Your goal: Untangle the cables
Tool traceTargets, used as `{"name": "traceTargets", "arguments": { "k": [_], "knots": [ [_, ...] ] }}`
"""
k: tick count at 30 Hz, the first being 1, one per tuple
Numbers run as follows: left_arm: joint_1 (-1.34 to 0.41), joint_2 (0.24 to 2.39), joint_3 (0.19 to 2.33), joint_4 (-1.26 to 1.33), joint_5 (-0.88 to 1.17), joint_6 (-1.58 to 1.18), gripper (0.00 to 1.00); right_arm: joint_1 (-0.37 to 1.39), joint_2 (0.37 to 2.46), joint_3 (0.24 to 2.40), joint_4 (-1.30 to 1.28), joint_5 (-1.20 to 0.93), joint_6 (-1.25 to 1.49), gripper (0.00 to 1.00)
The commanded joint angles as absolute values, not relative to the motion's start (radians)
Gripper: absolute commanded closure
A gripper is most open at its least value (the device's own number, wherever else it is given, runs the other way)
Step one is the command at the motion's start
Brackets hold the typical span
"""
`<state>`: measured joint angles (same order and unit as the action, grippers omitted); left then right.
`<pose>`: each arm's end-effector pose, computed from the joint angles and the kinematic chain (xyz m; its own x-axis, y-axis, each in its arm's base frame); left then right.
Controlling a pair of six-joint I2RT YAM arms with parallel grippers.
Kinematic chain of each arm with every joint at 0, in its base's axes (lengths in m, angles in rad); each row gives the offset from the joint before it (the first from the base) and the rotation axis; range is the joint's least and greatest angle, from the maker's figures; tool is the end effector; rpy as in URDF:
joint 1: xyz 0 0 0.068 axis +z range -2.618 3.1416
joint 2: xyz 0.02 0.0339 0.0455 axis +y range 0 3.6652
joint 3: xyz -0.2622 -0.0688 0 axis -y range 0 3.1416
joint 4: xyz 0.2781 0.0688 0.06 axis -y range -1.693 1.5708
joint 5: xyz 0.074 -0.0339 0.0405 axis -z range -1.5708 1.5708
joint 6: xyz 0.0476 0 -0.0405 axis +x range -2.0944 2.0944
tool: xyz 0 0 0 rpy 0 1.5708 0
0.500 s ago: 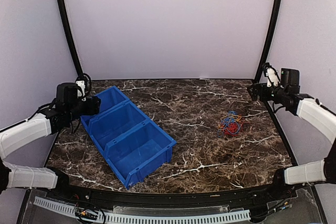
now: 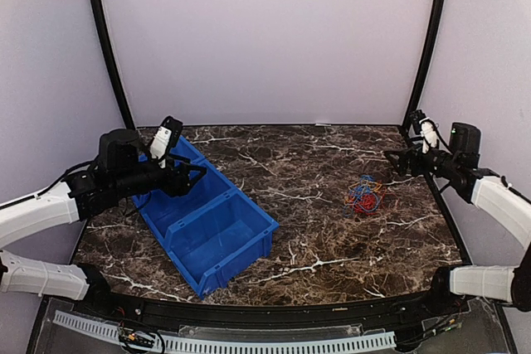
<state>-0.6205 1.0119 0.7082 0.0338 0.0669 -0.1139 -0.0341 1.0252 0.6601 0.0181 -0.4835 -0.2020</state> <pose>0.2271 -0.1662 0.2775 -0.2874 0.0660 -0.9555 0.6038 0.7869 -0.1272 0.2749 0.0128 0.2549 -0.2514 -0.1692 -0.9530 -0.4667 0.8838 -0.0338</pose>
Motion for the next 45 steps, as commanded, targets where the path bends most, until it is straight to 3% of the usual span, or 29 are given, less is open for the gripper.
{"name": "traceTargets", "arguments": {
  "k": [1,8,14,16,19,21,25,30,45],
  "knots": [
    [-0.739,1.043,0.779,-0.070,0.139,-0.089,0.37,-0.042,1.025,0.630,0.084,-0.611,-0.274,0.04],
    [-0.932,1.120,0.863,-0.320,0.141,-0.094,0.35,-0.043,1.026,0.625,0.071,-0.635,-0.353,0.04],
    [-0.965,1.116,0.860,-0.408,0.066,-0.202,0.36,-0.049,1.022,0.634,0.052,-0.642,-0.374,0.05],
    [-0.966,1.134,0.858,-0.399,0.061,-0.217,0.45,-0.049,1.036,0.643,0.048,-0.654,-0.366,0.06],
    [-0.965,1.185,0.868,-0.374,0.092,-0.218,0.73,-0.050,1.037,0.637,0.053,-0.665,-0.358,0.06],
    [-0.964,1.235,0.886,-0.369,0.078,-0.199,0.86,-0.050,1.028,0.637,0.048,-0.667,-0.357,0.07],
    [-0.964,1.372,0.928,-0.353,0.028,-0.154,0.95,-0.049,1.018,0.634,0.050,-0.669,-0.364,0.07],
    [-0.964,1.503,0.985,-0.333,-0.028,-0.130,1.00,-0.049,1.018,0.635,0.046,-0.678,-0.375,0.07],
    [-0.947,1.843,1.274,-0.166,-0.076,-0.009,1.00,-0.045,1.046,0.649,0.023,-0.694,-0.392,0.07]
  ]
}}
